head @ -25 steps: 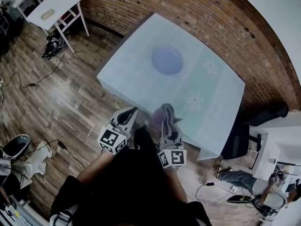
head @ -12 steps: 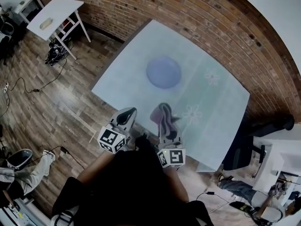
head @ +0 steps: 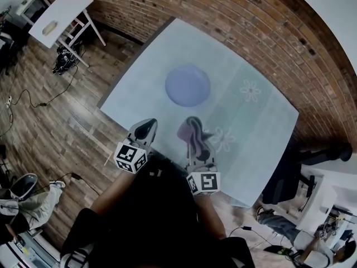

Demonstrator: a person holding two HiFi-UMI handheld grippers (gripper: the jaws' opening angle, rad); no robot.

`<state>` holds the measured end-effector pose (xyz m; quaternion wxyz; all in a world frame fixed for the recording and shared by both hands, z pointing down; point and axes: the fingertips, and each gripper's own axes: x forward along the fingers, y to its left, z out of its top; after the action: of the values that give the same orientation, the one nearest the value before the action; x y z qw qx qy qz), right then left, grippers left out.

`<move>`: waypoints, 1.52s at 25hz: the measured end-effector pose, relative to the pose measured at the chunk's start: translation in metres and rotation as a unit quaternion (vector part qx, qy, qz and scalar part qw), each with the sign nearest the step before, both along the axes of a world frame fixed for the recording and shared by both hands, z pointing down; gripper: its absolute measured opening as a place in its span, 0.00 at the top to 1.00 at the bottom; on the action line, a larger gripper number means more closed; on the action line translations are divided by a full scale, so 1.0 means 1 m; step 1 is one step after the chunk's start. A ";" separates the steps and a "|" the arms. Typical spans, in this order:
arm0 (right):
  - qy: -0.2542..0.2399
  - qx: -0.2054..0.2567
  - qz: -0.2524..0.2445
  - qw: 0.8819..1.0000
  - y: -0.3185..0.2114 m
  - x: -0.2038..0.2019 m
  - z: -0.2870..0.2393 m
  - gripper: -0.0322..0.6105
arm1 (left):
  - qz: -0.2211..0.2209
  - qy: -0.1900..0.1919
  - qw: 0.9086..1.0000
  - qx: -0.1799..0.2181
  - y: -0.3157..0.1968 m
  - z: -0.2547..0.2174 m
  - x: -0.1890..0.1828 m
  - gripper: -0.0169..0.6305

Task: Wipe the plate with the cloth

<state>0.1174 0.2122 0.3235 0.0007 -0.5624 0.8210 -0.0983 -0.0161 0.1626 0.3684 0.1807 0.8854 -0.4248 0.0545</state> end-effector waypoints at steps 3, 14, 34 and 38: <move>0.001 -0.008 0.000 1.000 -0.009 0.006 0.007 0.85 | -0.004 -0.002 1.000 -0.014 -0.012 0.010 0.006 0.91; 0.012 -0.033 0.013 0.999 -0.056 0.006 0.029 0.85 | -0.011 0.001 0.997 -0.071 -0.075 0.064 0.006 0.91; 0.022 -0.115 0.042 0.992 -0.164 0.001 0.104 0.85 | -0.010 -0.020 0.974 -0.226 -0.198 0.206 0.019 0.77; 0.019 -0.129 0.054 0.990 -0.175 0.001 0.116 0.85 | -0.005 -0.028 0.967 -0.253 -0.211 0.233 0.022 0.76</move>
<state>0.1184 0.0367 0.4394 -0.0821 -0.6028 0.7701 -0.1920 0.0055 -0.0482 0.6011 0.3867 0.8071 -0.4064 0.1840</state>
